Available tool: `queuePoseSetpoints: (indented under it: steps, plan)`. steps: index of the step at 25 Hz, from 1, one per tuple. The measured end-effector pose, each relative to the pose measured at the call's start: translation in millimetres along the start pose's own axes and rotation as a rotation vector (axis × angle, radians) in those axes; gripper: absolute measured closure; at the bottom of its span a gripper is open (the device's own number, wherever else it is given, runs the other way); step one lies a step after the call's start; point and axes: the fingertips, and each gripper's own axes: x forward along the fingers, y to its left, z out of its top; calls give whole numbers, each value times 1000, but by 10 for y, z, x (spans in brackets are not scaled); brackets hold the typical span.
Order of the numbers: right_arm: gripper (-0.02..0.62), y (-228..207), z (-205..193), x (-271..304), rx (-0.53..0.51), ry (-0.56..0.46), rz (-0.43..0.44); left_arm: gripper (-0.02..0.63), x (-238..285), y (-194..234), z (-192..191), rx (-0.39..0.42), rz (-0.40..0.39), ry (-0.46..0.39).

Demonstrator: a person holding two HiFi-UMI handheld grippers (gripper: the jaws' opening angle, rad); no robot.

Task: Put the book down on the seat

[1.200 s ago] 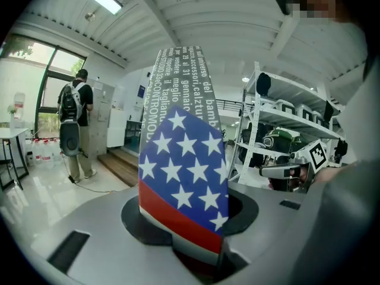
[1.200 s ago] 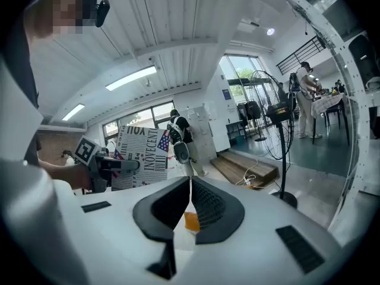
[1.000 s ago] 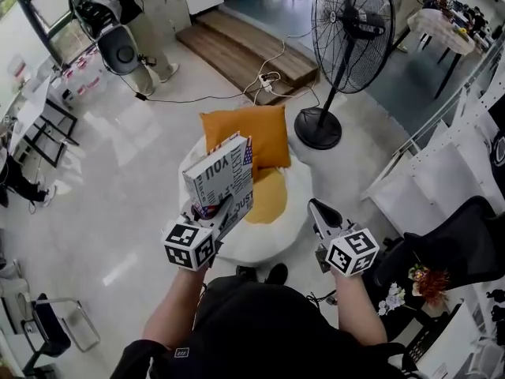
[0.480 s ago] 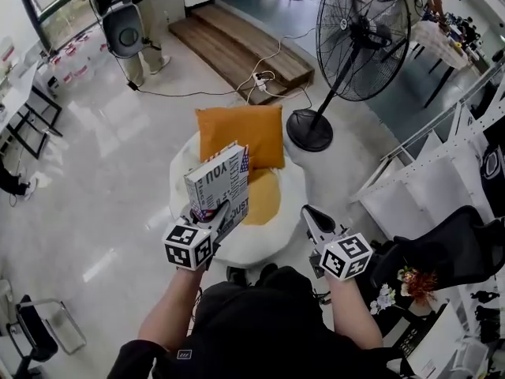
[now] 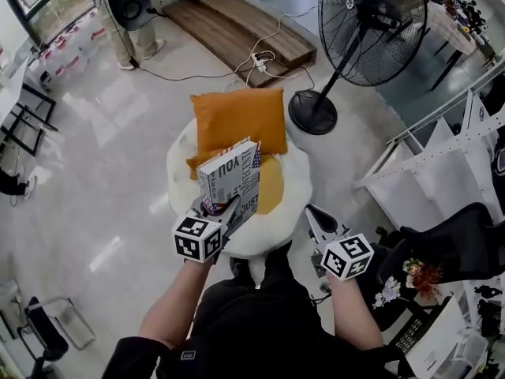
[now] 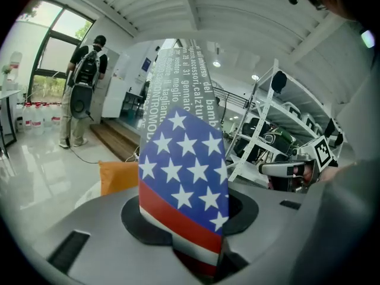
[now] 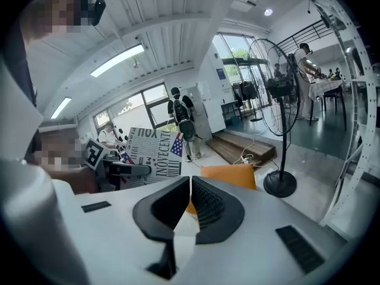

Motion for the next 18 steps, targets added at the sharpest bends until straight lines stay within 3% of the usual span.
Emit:
queuePoseSetpoints:
  steps: [12, 18]
  plan:
    - [588, -1064, -801, 769, 62, 155, 22, 446, 1657, 154, -738, -112, -75, 182]
    - [588, -1432, -1314, 1301, 107, 191, 74, 446, 2569, 341, -1486, -193, -86, 297]
